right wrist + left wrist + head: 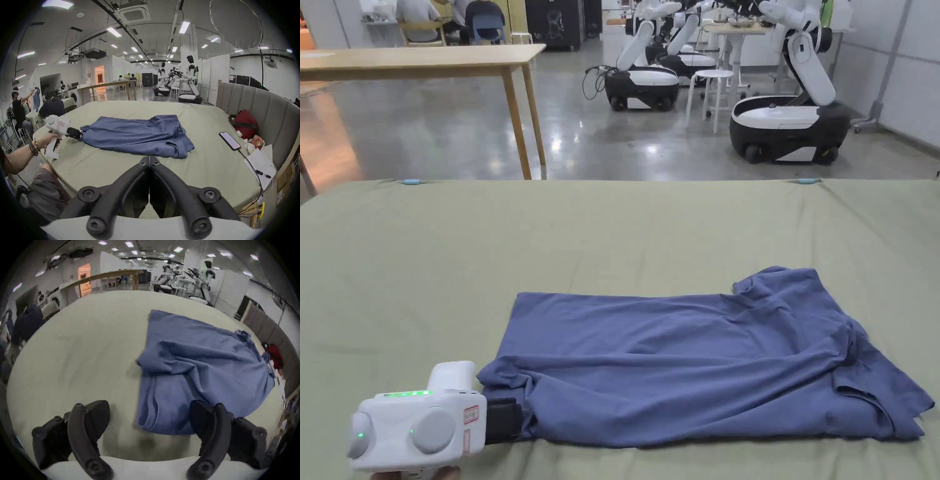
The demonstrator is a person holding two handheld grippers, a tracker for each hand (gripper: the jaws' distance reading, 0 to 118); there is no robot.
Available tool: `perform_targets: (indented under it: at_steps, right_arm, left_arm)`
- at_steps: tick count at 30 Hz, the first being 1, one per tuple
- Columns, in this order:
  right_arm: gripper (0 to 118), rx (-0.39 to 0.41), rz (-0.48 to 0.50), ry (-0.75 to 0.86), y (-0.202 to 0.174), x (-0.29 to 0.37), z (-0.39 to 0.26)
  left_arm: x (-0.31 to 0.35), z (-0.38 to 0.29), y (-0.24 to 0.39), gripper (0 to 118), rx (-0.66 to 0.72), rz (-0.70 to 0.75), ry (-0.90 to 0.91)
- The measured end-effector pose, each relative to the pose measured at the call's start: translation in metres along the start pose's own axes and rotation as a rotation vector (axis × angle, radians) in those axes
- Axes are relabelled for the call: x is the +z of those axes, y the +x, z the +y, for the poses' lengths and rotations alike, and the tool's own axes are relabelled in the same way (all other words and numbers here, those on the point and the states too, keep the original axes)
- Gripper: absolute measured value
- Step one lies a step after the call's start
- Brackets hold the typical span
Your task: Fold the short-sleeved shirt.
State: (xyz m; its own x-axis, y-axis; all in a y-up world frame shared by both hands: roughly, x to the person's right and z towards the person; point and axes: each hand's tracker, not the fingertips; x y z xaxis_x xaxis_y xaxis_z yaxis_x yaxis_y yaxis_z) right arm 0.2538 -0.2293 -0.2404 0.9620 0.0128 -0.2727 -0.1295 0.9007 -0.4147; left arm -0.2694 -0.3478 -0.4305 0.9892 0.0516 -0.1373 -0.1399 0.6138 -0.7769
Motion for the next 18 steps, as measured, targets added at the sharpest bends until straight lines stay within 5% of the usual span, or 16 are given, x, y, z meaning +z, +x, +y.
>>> perform_targets:
  at_steps: [5, 7, 8, 14, 18]
  right_arm:
    - [0, -0.021, 0.007, -0.024, 0.005, -0.010, -0.003]
    - [0, -0.027, 0.006, -0.043, 0.005, -0.015, -0.005]
    - [0, -0.030, 0.002, -0.056, 0.006, -0.018, -0.005]
    - [0, -0.006, -0.058, -0.090, 0.038, -0.072, 0.025]
    - [0, -0.070, -0.080, -0.184, 0.094, -0.154, 0.034]
  left_arm:
    - [0.004, 0.003, 0.019, 63, -0.121, -0.004, -0.012]
    - [0.010, 0.003, 0.018, 11, -0.138, 0.004, 0.021]
    - [0.010, 0.002, 0.018, 3, -0.145, 0.005, 0.040]
    - [0.012, 0.007, 0.016, 3, -0.131, -0.020, 0.024]
    - [0.019, 0.008, 0.014, 3, -0.128, -0.030, 0.049]
